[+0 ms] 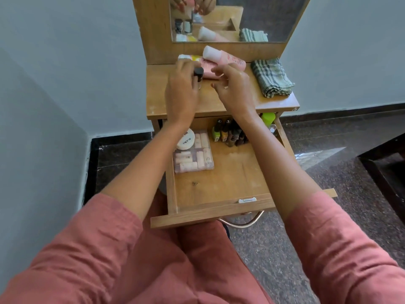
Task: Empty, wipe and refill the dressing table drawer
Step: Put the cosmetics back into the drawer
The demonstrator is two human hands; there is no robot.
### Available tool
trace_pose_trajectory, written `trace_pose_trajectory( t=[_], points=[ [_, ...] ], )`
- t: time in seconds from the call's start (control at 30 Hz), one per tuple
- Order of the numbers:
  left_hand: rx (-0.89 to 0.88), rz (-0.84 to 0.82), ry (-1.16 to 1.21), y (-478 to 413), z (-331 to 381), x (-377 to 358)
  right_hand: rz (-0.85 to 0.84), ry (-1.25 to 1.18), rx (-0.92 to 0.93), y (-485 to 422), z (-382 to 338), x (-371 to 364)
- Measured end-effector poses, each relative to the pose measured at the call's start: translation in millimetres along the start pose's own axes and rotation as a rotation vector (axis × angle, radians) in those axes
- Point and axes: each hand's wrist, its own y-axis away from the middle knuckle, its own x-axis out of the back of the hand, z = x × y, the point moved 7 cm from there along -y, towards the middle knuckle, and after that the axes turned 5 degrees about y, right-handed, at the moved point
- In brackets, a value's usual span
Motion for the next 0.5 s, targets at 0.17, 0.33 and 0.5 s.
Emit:
trace_pose_trajectory(
  t=[0.17, 0.33, 0.5],
  points=[
    [0.065, -0.060, -0.047, -16.4, -25.0, 0.8, -0.067, -0.001, 0.038, -15.3, -12.3, -22.9],
    [0.091, -0.132, -0.026, -21.2, -31.8, -6.5, -0.105, 0.038, 0.052, -20.3, -18.2, -33.0],
    [0.123, -0.148, -0.018, -24.3, -34.0, -6.7, -0.062, -0.020, 0.026, -21.7, -18.0, -30.7]
  ],
)
